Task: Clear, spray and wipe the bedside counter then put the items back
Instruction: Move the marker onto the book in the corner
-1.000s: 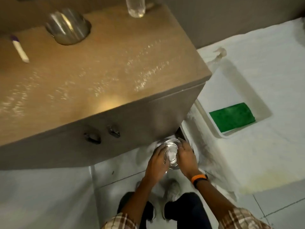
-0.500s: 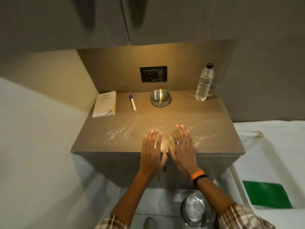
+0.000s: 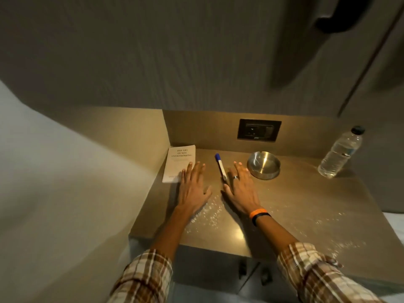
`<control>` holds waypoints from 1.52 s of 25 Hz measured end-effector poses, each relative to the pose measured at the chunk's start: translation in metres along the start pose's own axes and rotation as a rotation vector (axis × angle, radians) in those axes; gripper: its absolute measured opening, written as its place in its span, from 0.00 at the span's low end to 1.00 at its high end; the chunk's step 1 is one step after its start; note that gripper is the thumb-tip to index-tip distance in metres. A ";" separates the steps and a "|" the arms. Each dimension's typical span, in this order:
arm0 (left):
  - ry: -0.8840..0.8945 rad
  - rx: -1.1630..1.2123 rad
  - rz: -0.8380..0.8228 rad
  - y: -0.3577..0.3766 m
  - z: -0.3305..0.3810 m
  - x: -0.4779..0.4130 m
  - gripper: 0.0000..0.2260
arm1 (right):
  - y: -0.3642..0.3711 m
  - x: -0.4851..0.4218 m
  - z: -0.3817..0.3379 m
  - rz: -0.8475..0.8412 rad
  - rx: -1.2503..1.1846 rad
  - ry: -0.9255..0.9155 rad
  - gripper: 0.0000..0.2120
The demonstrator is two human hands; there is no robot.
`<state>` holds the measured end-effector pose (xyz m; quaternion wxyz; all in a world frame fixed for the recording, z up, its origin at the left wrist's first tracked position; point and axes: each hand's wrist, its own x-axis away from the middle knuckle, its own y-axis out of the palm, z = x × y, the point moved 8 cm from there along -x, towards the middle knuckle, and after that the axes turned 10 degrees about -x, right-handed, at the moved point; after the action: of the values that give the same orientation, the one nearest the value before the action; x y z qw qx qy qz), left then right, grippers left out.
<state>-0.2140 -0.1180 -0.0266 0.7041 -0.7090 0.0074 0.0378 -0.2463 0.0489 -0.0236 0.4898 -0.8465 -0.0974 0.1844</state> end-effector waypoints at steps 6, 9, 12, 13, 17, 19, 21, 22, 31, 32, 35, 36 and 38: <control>0.030 -0.065 -0.098 0.022 -0.065 -0.032 0.29 | 0.013 -0.044 0.027 -0.056 0.191 0.089 0.24; 0.071 -0.079 -0.105 0.028 -0.081 -0.039 0.29 | 0.027 -0.052 0.007 -0.052 0.257 0.060 0.23; 0.117 -0.087 -0.106 0.030 -0.095 -0.041 0.30 | 0.043 -0.061 -0.013 -0.112 0.089 0.034 0.18; 0.124 -0.074 -0.115 0.030 -0.100 -0.042 0.29 | 0.047 -0.065 -0.018 -0.120 0.012 0.055 0.16; 0.119 -0.070 -0.129 0.030 -0.109 -0.041 0.28 | 0.059 -0.083 -0.038 -0.046 -0.252 0.205 0.13; 0.037 -0.127 -0.082 0.028 -0.108 -0.035 0.28 | 0.069 -0.096 -0.063 -0.022 -0.393 0.197 0.12; -0.056 -0.137 -0.003 0.024 -0.113 -0.028 0.25 | 0.082 -0.110 -0.092 -0.094 -0.479 0.156 0.12; -0.067 -0.127 0.035 0.024 -0.117 -0.024 0.22 | 0.089 -0.115 -0.107 -0.156 -0.459 0.128 0.13; -0.136 -0.051 0.038 0.033 -0.141 -0.004 0.23 | 0.121 -0.147 -0.164 -0.339 -0.093 -0.057 0.27; -0.142 -0.030 0.032 0.034 -0.143 -0.005 0.24 | 0.124 -0.150 -0.168 -0.331 -0.103 -0.067 0.26; -0.145 -0.023 0.026 0.035 -0.146 -0.007 0.25 | 0.134 -0.156 -0.173 -0.342 -0.083 -0.096 0.25; -0.141 -0.031 0.034 0.034 -0.146 -0.007 0.24 | 0.136 -0.158 -0.172 -0.350 -0.079 -0.100 0.25; -0.121 -0.049 0.058 0.032 -0.144 -0.009 0.22 | 0.139 -0.160 -0.167 -0.386 -0.077 -0.119 0.26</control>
<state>-0.2185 -0.2623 -0.0573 0.6843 -0.7220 -0.0155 0.1011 -0.3267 -0.2089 -0.0333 0.4764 -0.8180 -0.2936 0.1331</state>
